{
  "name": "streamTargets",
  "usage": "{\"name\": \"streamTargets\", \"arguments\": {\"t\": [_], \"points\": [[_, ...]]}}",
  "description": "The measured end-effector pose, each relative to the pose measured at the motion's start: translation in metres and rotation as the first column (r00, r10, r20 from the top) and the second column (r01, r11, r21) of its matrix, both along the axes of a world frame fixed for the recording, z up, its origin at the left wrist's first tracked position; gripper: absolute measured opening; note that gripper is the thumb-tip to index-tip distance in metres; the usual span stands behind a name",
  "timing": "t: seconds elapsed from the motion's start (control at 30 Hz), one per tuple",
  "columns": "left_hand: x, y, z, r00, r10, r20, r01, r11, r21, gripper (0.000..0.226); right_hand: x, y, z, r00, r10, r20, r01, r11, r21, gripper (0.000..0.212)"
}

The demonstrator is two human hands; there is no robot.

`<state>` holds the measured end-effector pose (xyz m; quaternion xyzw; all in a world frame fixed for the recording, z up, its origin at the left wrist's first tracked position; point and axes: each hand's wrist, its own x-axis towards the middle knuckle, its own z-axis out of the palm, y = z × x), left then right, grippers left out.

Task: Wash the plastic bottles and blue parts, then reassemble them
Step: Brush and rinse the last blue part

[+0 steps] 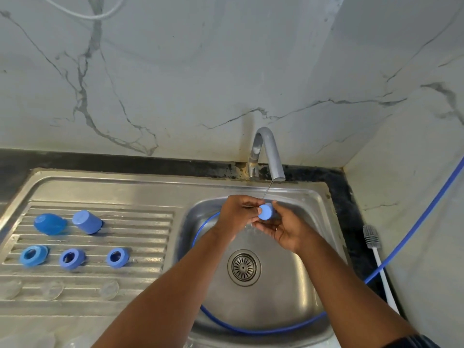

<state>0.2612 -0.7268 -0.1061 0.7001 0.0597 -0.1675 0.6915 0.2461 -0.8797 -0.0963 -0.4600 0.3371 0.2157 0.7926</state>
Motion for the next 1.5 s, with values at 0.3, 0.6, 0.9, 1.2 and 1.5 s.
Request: {"name": "streamTargets", "arguments": {"t": [0.3, 0.6, 0.9, 1.2, 1.5], "points": [[-0.002, 0.028, -0.002, 0.997, 0.009, 0.078, -0.019, 0.992, 0.128, 0.040, 0.015, 0.012, -0.001, 0.996, 0.085, 0.023, -0.085, 0.996, -0.008, 0.035], [-0.009, 0.012, -0.001, 0.993, 0.119, 0.025, -0.120, 0.992, 0.039, 0.019, 0.018, 0.003, 0.005, 0.982, 0.120, 0.149, -0.115, 0.993, -0.042, 0.031], [-0.019, 0.019, -0.011, 0.992, 0.114, -0.054, -0.105, 0.983, 0.153, 0.037, 0.001, 0.001, 0.007, 0.770, 0.588, 0.248, -0.184, 0.576, -0.796, 0.048], [-0.016, 0.027, -0.010, 0.933, 0.242, -0.266, -0.239, 0.970, 0.045, 0.007, -0.012, 0.020, 0.013, 0.755, 0.586, 0.296, -0.032, 0.484, -0.875, 0.038], [-0.019, 0.036, -0.014, 0.928, 0.242, -0.283, -0.239, 0.970, 0.043, 0.006, -0.014, 0.027, 0.014, 0.782, 0.498, 0.375, 0.082, 0.515, -0.853, 0.042]]}}
